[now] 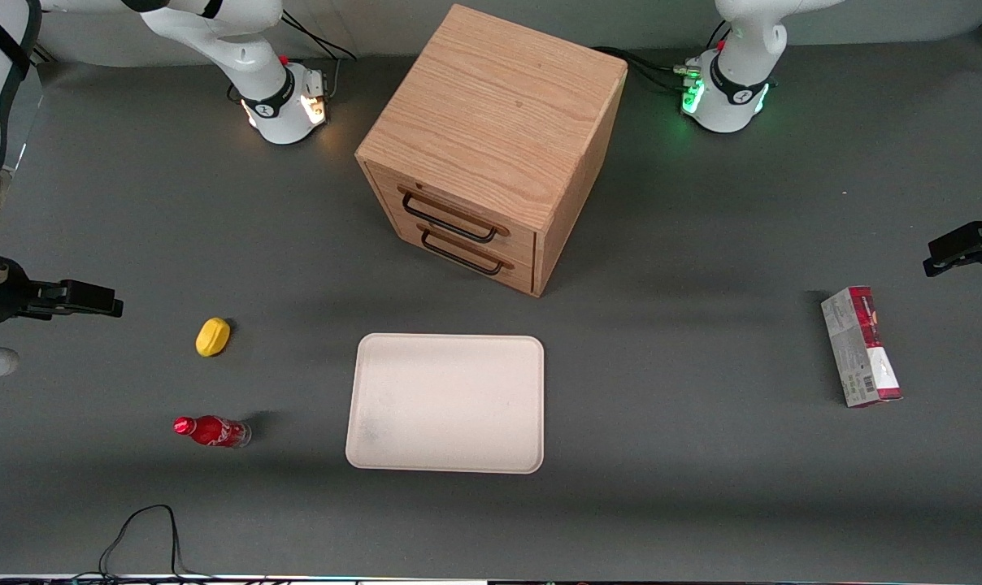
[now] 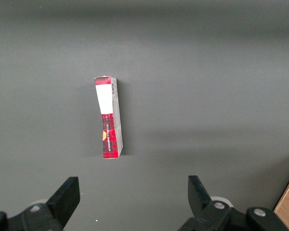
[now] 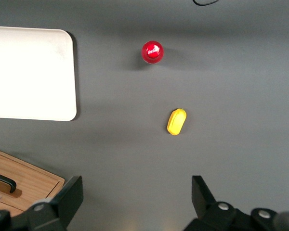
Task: Place coke bottle on tray
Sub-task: 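Lower the open right gripper around the bottle's body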
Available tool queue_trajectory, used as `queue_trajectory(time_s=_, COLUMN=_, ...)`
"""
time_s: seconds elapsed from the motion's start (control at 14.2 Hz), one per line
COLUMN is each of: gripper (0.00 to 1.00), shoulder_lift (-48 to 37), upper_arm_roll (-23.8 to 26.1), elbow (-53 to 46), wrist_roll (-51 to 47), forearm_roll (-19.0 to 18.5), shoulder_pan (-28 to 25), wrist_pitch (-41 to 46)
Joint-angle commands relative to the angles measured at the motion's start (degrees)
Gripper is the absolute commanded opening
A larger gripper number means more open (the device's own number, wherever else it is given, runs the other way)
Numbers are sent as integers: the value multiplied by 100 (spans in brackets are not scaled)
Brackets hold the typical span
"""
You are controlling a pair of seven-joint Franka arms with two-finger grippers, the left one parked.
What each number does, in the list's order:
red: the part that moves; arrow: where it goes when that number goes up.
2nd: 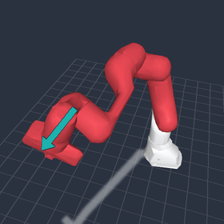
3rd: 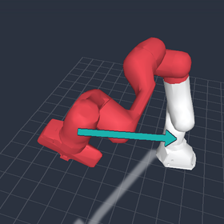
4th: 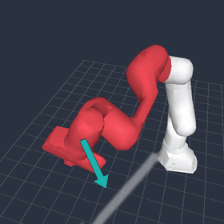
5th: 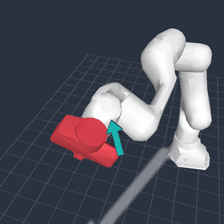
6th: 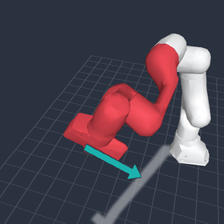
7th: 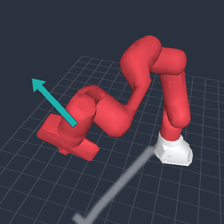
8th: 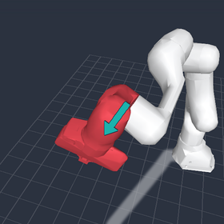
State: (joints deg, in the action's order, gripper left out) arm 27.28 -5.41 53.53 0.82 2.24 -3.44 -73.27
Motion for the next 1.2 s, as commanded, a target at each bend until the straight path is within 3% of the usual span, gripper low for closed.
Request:
queue_trajectory(time_s=0.0, gripper=100, shoulder_lift=224, upper_arm_roll=5, elbow=-264, wrist_roll=120, forearm_roll=145, shoulder_pan=176, wrist_pitch=-46)
queue_trajectory(time_s=0.42, gripper=100, shoulder_lift=1306, upper_arm_roll=48, elbow=-264, wrist_roll=86, forearm_roll=321, shoulder_pan=309, wrist_pitch=-1689)
queue_trajectory(time_s=1.13, gripper=100, shoulder_lift=1649, upper_arm_roll=48, elbow=226, wrist_roll=41, forearm_roll=312, shoulder_pan=230, wrist_pitch=-2435)
